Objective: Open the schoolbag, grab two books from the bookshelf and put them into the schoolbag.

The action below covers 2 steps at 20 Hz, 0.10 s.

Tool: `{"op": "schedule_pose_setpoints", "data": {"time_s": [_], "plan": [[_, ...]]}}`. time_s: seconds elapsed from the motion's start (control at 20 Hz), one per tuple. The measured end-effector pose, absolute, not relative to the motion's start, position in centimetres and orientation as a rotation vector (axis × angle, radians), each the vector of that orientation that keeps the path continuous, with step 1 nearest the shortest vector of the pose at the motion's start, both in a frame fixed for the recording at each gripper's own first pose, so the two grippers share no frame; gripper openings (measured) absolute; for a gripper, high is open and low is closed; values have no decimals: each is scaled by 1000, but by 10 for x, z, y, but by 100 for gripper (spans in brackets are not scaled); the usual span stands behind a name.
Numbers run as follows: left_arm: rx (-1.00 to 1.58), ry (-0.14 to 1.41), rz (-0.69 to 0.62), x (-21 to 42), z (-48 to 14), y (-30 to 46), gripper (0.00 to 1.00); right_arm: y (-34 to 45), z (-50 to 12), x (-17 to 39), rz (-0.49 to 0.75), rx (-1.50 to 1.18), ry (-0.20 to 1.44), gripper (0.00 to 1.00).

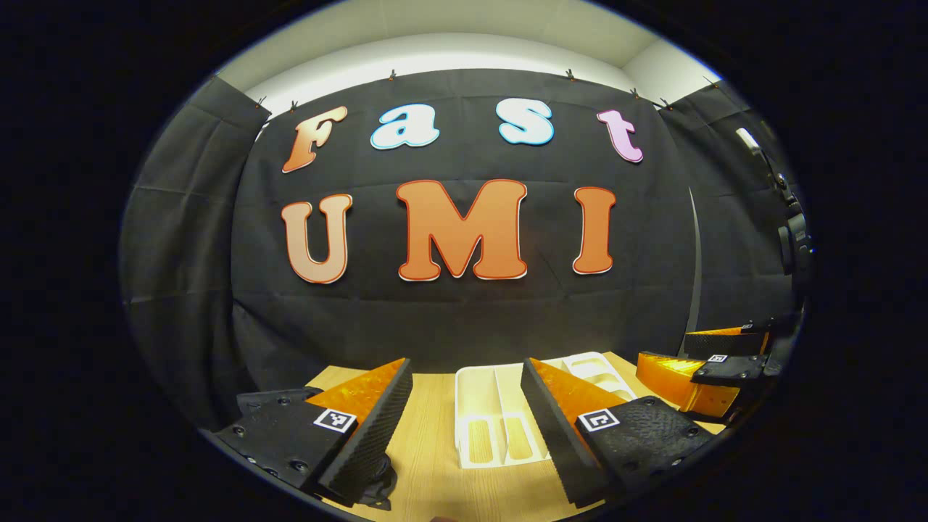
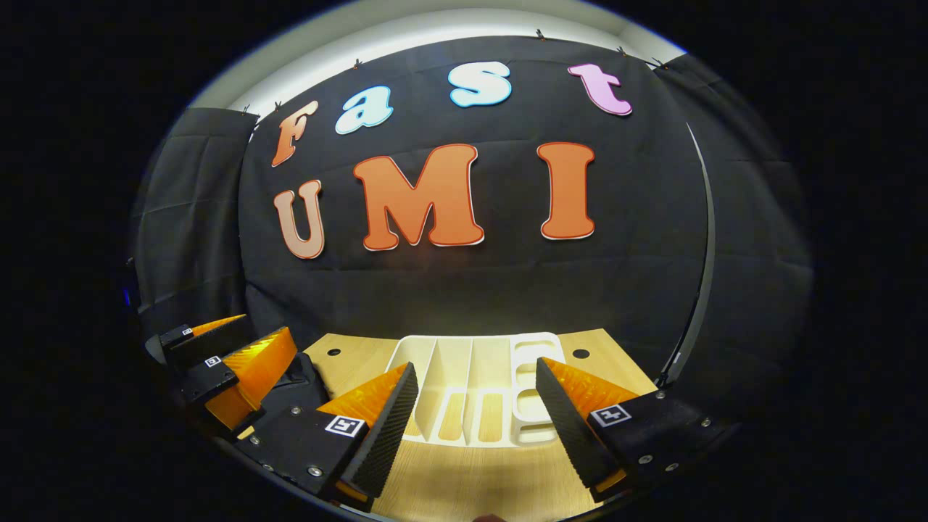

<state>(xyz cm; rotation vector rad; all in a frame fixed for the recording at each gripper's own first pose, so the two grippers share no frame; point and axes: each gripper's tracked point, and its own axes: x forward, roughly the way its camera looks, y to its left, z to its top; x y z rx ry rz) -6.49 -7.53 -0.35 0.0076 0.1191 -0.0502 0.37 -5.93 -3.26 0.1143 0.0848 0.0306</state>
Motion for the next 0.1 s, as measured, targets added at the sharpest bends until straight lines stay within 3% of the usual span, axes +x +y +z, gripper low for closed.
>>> {"op": "schedule_pose_setpoints", "data": {"time_s": [0.1], "plan": [[6, 116, -56, -68, -4, -75, 95, -60, -33, 4, 24, 110, 87, 97]]}}
